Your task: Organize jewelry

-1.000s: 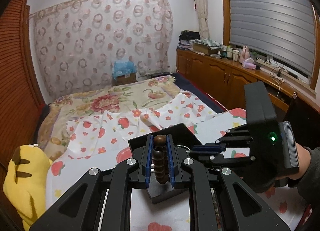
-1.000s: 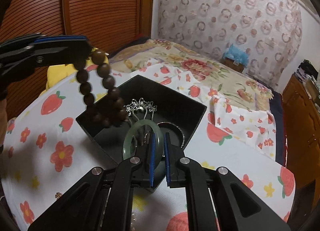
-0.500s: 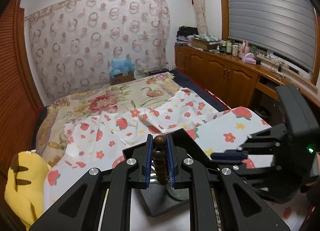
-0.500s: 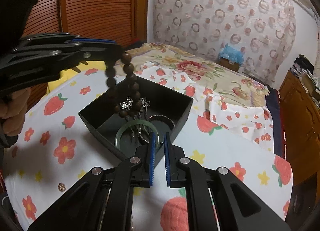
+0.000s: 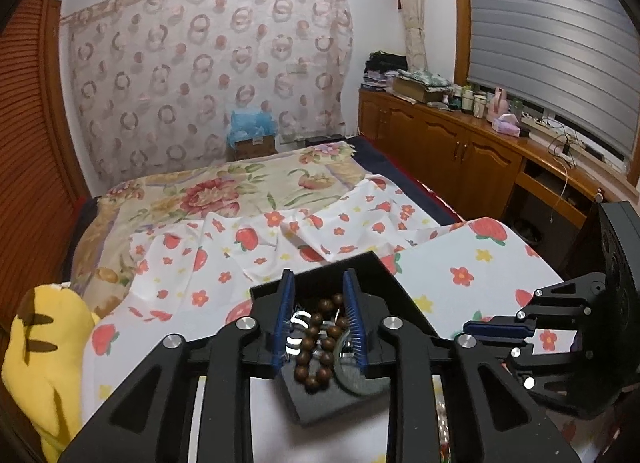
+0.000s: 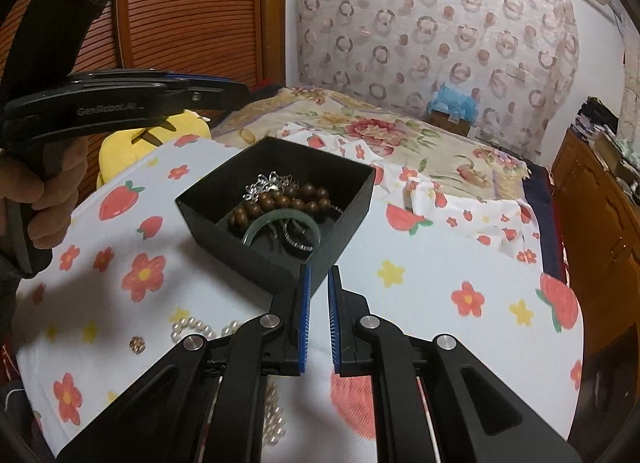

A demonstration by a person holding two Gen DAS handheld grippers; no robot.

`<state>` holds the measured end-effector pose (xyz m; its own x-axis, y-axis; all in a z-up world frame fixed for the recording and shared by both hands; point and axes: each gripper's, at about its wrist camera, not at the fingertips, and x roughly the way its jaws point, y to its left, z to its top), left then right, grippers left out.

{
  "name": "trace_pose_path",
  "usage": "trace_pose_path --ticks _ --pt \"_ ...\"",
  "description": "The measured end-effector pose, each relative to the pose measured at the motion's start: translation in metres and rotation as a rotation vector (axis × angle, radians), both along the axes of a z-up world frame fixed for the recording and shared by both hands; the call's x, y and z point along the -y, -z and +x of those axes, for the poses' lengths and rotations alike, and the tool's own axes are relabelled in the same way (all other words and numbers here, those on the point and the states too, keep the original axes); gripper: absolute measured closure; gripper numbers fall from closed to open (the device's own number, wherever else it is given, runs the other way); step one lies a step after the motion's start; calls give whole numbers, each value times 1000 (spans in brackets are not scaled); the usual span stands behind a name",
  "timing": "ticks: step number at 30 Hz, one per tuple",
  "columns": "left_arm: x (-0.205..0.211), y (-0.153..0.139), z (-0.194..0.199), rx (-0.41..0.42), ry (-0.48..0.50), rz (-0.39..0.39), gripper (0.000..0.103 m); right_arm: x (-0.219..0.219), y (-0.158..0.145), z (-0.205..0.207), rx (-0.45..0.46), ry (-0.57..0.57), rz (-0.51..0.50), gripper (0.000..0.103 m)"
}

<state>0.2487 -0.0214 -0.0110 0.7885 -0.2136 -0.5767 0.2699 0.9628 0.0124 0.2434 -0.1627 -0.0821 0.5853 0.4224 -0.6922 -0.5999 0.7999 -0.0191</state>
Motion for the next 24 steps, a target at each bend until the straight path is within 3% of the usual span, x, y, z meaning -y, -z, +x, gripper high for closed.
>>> trace_pose_path --ticks 12,24 --pt "-1 28 -65 -30 12 -8 78 20 13 -43 -19 34 20 93" --pt "4 66 -102 -99 21 -27 78 39 35 -57 -92 75 36 93"
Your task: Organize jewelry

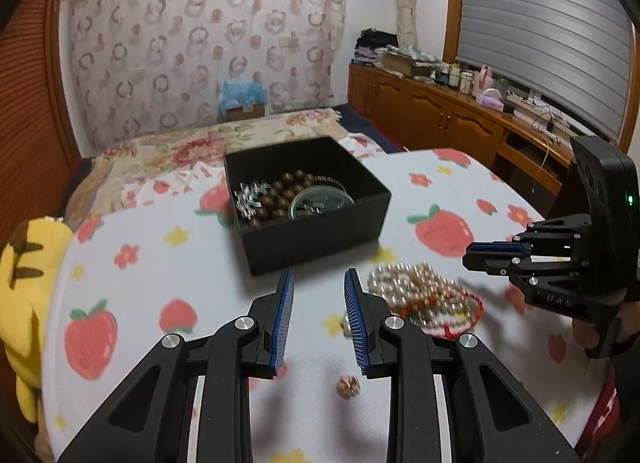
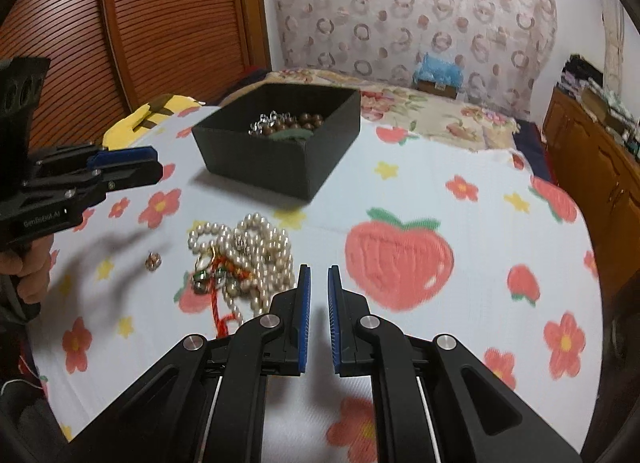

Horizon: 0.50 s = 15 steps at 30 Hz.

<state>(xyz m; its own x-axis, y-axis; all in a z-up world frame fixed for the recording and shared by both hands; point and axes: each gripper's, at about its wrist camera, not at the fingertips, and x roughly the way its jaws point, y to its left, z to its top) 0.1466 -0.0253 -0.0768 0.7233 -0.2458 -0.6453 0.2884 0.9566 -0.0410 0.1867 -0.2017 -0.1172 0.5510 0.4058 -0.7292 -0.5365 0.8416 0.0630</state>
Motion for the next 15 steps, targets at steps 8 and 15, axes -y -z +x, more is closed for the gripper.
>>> trace_pose_path --ticks 8,15 --pt "3 12 -9 -30 15 12 77 -3 15 1 -55 -24 -3 92" --pt "1 19 -9 -51 10 7 77 -13 17 1 -60 -47 -18 89"
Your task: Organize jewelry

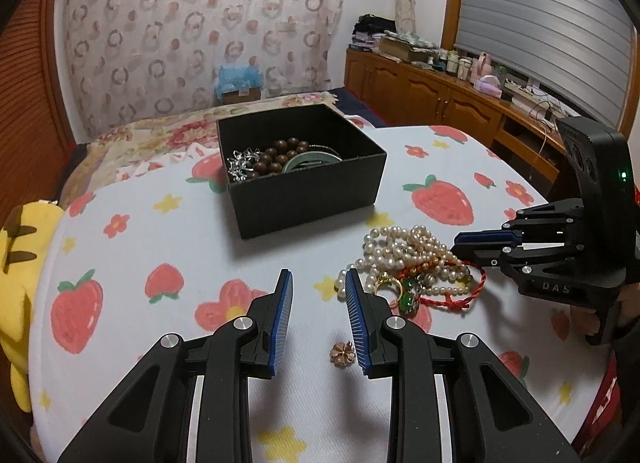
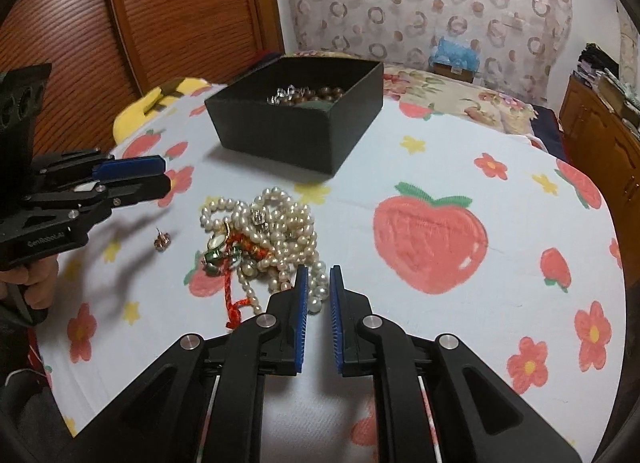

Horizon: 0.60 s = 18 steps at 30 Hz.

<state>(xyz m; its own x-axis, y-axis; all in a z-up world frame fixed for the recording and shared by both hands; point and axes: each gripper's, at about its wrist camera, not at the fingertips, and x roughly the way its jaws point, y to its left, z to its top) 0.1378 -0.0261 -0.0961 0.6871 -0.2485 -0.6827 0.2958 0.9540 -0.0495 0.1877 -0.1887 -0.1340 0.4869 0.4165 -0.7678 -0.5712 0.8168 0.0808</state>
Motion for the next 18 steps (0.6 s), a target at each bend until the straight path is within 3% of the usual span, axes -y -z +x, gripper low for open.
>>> trace_pose_path --ticks 6,18 --pt "3 6 2 -20 8 9 77 4 -2 5 8 38 -29 87" --pt "20 11 11 -45 38 47 73 -9 0 14 5 -18 -101 87"
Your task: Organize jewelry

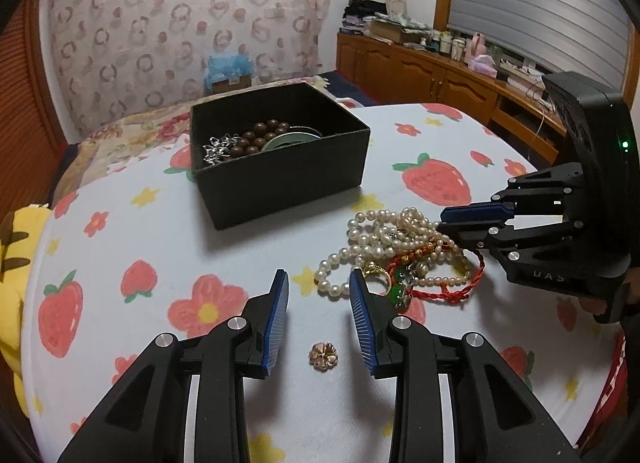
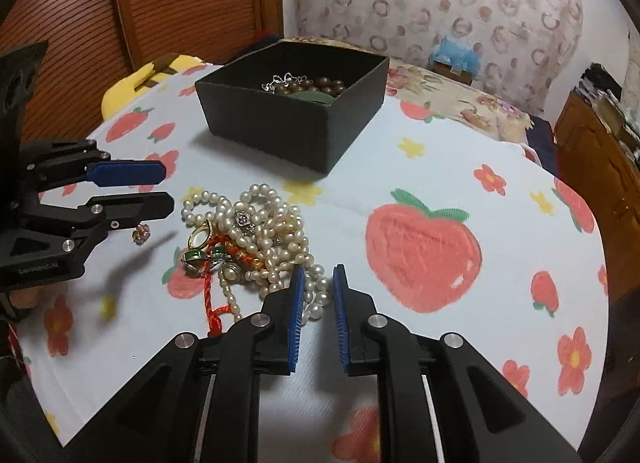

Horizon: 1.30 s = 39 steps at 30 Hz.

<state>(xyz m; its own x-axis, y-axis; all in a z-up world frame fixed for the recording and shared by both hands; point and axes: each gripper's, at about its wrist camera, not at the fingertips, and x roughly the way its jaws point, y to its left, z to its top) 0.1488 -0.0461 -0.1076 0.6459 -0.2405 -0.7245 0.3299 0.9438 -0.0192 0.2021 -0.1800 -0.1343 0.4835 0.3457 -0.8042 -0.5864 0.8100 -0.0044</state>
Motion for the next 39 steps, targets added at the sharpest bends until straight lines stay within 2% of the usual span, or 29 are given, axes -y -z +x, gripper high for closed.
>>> trace_pose_path --ticks 3,11,18,19,20,22,32,39 --pt "3 1 4 -9 7 11 73 7 -2 1 6 20 12 94" --pt "10 7 20 -54 35 12 73 27 -20 -5 65 53 81 95" --pt "14 7 31 -76 62 10 73 33 -40 -7 144 86 90 95" --pt "14 7 32 -79 66 8 75 34 -42 -7 152 88 95 95" --pt "13 7 32 -83 69 3 82 35 -43 -7 156 90 97 95" --pt "13 7 34 -91 77 -11 85 36 -46 -9 174 98 89 95" --pt "16 7 34 -85 76 9 87 38 -59 -15 234 117 97 95" --pt "11 -4 24 -46 58 -11 87 39 -78 -20 286 113 121 95"
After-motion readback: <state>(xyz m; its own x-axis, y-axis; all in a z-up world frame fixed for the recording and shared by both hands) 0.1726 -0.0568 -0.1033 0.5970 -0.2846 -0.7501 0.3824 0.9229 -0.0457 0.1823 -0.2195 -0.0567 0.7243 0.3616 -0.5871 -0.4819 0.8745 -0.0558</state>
